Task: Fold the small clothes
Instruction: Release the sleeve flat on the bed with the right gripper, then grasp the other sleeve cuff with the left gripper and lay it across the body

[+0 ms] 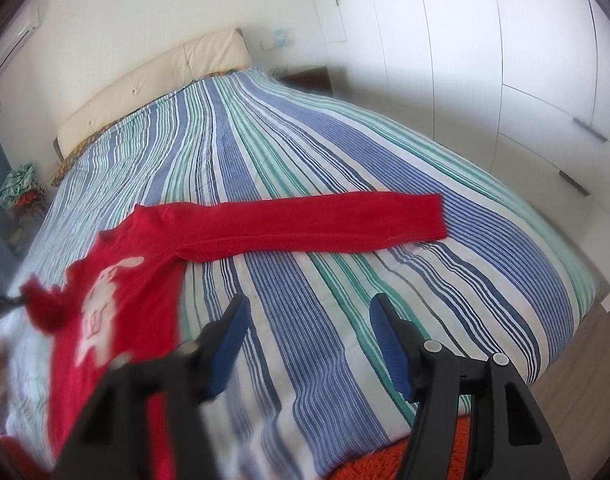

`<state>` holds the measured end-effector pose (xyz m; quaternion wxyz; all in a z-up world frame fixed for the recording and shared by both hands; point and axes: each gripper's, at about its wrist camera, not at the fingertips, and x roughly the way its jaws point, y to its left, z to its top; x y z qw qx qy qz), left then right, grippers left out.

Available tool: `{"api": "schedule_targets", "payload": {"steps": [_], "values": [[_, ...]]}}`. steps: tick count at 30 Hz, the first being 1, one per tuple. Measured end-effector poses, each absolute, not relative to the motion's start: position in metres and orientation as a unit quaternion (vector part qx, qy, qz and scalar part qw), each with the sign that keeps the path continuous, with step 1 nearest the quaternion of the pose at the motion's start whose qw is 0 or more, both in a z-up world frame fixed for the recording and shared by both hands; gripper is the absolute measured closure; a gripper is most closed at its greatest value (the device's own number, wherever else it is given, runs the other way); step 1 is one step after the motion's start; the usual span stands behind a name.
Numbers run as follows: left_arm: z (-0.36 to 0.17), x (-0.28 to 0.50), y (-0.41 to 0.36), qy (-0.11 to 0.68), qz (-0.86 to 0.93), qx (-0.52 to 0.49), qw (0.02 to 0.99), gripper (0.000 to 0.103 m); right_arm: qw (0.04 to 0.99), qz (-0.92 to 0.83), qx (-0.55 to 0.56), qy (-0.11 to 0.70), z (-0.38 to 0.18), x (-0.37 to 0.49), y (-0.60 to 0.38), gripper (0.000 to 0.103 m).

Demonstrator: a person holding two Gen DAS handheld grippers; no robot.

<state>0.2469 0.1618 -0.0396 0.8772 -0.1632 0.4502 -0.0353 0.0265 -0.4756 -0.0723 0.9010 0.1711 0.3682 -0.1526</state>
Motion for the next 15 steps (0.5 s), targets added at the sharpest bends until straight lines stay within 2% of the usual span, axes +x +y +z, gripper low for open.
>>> {"api": "schedule_targets", "payload": {"steps": [3,7,15], "values": [[-0.049,0.238,0.247,0.447,0.073,-0.188,0.871,0.099,0.899,-0.152,0.174,0.371,-0.074,0.029,-0.476,0.041],[-0.070,0.213,0.309,0.448,0.141,-0.215,0.856,0.100,0.895,-0.148,0.172,0.384,-0.079,0.034,-0.474,0.041],[-0.114,0.181,0.321,0.484,0.162,-0.220,0.831,0.100,0.893,-0.147,0.161,0.395,-0.082,0.037,-0.471,0.041]]}}
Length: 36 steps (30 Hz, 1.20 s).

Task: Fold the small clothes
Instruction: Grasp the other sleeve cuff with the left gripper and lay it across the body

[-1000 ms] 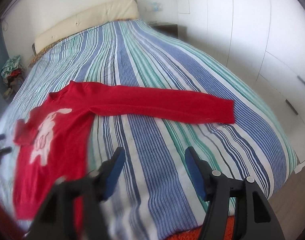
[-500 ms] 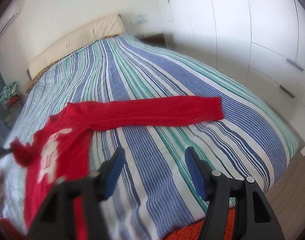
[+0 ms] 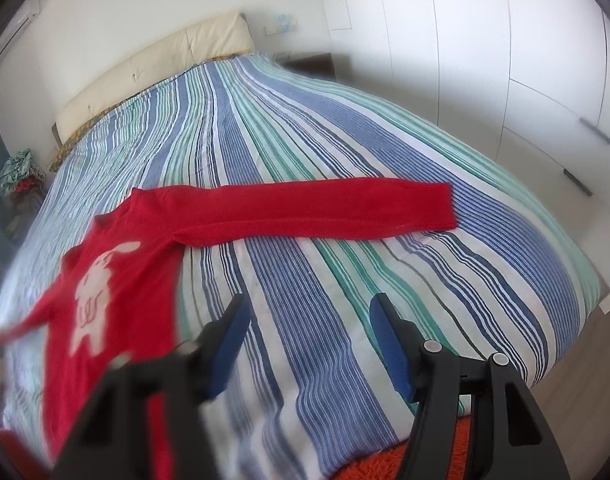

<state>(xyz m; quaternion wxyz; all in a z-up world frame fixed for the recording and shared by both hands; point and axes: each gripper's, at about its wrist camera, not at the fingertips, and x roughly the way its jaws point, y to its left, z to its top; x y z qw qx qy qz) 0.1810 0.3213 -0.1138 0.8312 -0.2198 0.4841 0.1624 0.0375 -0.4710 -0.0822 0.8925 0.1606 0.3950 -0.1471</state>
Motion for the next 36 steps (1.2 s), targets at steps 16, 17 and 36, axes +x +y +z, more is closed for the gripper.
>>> {"api": "schedule_targets", "payload": {"steps": [16,17,36], "values": [[-0.160,0.170,0.310,0.524,0.160,-0.180,0.817,0.095,0.891,-0.150,0.162,0.397,-0.083,0.035,-0.473,0.041],[-0.156,0.169,0.310,0.524,0.152,-0.181,0.818,0.082,0.891,-0.150,0.162,0.397,-0.083,0.035,-0.473,0.041],[-0.156,0.195,0.336,0.507,0.241,-0.182,0.807,0.099,0.884,-0.157,0.144,0.416,-0.088,0.042,-0.468,0.041]]}}
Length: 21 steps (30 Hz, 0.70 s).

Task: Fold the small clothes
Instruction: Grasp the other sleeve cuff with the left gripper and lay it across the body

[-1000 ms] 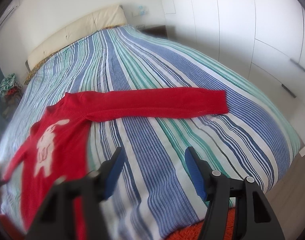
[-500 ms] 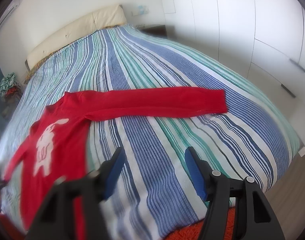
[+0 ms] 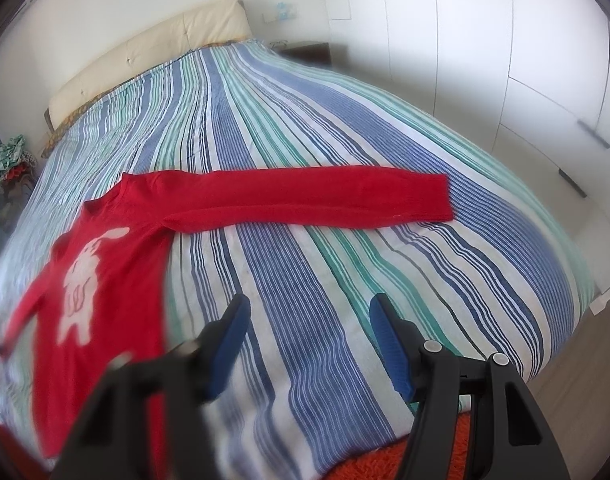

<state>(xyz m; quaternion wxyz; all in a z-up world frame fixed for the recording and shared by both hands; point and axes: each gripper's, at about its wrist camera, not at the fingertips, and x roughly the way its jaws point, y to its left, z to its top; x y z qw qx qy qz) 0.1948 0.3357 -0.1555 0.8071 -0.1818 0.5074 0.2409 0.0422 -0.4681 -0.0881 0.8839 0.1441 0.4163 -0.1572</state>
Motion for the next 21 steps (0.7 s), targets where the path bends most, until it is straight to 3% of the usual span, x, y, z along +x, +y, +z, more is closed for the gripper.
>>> {"api": "schedule_targets", "payload": {"steps": [21], "values": [[-0.174,0.194,0.339,0.525,0.261,-0.167,0.793,0.099,0.883,-0.163,0.150,0.415,-0.089,0.040,-0.470,0.041]]}}
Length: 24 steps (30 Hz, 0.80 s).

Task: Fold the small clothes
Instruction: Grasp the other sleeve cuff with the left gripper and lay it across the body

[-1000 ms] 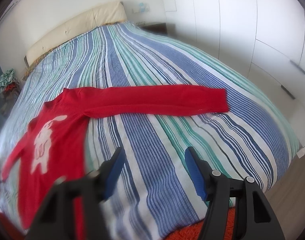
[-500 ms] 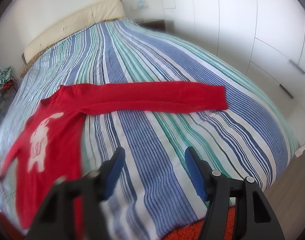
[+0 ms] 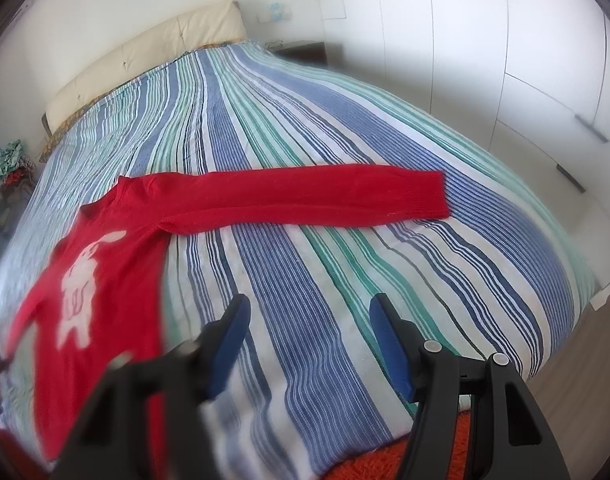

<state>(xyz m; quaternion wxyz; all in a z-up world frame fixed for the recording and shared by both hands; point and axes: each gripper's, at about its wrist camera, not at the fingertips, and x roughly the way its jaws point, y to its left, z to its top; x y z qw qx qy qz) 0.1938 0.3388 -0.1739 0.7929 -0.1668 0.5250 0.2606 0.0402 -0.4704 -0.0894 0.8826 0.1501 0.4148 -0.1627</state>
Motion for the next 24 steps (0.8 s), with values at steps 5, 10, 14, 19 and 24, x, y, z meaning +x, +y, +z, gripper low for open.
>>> {"api": "schedule_targets", "payload": {"steps": [5,10,14,19,24], "values": [[-0.175,0.193,0.339,0.526,0.256,-0.163,0.794,0.098,0.882,-0.166,0.146,0.417,-0.090,0.041,-0.469,0.041],[-0.175,0.194,0.336,0.528,0.254,-0.154,0.796,0.098,0.881,-0.167,0.144,0.418,-0.090,0.042,-0.468,0.041],[-0.176,0.194,0.338,0.530,0.252,-0.157,0.794,0.098,0.881,-0.167,0.147,0.417,-0.091,0.042,-0.469,0.041],[-0.176,0.196,0.338,0.532,0.254,-0.154,0.793,0.097,0.882,-0.167,0.148,0.416,-0.091,0.042,-0.469,0.041],[-0.176,0.189,0.348,0.522,0.255,-0.194,0.790,0.086,0.882,-0.168,0.150,0.415,-0.091,0.041,-0.470,0.041]]}}
